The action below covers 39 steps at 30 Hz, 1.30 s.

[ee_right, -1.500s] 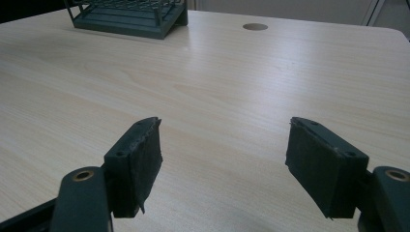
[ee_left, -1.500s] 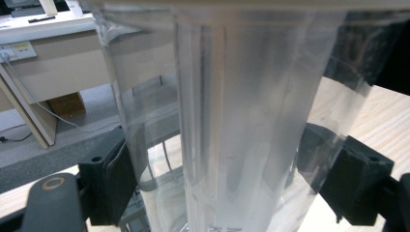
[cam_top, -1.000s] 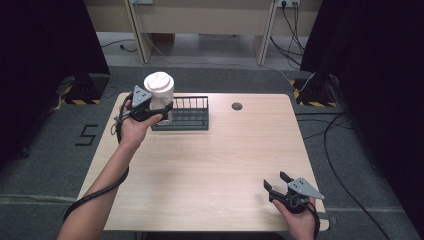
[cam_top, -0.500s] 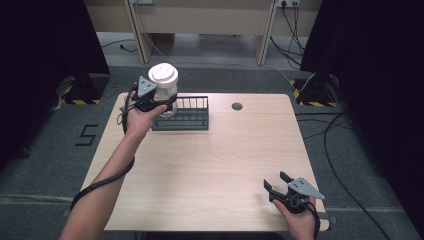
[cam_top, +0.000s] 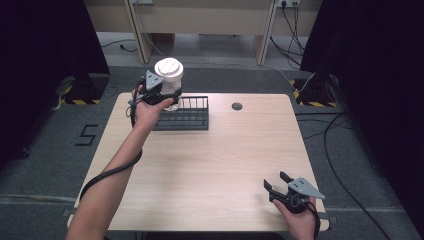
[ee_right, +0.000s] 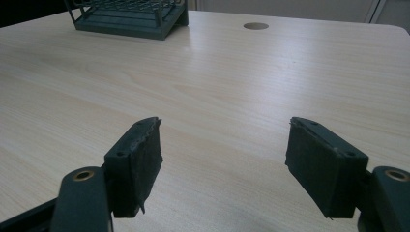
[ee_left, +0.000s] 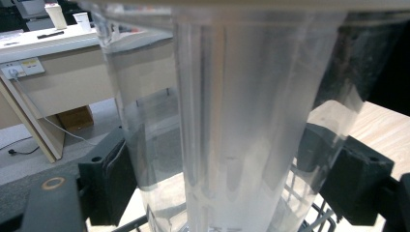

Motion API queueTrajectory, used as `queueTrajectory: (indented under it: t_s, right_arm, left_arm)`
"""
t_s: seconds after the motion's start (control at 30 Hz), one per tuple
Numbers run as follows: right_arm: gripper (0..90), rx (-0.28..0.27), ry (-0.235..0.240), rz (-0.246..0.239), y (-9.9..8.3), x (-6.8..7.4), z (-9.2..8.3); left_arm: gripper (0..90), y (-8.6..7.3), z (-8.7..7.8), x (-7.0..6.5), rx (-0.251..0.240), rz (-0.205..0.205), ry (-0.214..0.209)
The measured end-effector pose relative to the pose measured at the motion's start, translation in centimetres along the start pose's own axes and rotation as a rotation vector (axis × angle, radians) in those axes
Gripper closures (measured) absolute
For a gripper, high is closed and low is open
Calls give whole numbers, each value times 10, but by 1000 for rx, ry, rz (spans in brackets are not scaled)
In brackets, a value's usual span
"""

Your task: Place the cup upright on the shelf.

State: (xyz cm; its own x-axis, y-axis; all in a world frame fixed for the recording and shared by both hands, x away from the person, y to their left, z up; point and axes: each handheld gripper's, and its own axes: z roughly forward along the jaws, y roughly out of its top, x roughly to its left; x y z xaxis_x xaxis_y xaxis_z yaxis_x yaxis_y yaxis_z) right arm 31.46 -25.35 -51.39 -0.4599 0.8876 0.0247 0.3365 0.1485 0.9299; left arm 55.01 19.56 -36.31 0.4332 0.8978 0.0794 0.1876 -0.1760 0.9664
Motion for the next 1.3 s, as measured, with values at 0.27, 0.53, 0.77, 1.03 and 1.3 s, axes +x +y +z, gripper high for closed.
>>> queueTrajectory:
  t_s: [0.27,0.53,0.77,1.03,1.3]
  right_arm:
    - [290,0,6,14,0,0,0]
    - [289,0,8,19,0,-1,0]
    - [288,1,9,17,0,-1,0]
    - [288,1,11,15,0,-1,0]
    - [288,-1,9,1,0,0,0]
  left_arm:
    - [171,-9,25,-3,23,-8,14]
    - [171,-21,44,-7,58,-21,20]
    - [171,-32,56,-8,76,-42,29]
    - [170,-42,62,-9,116,-68,48]
    - [168,-54,66,-10,136,-90,43]
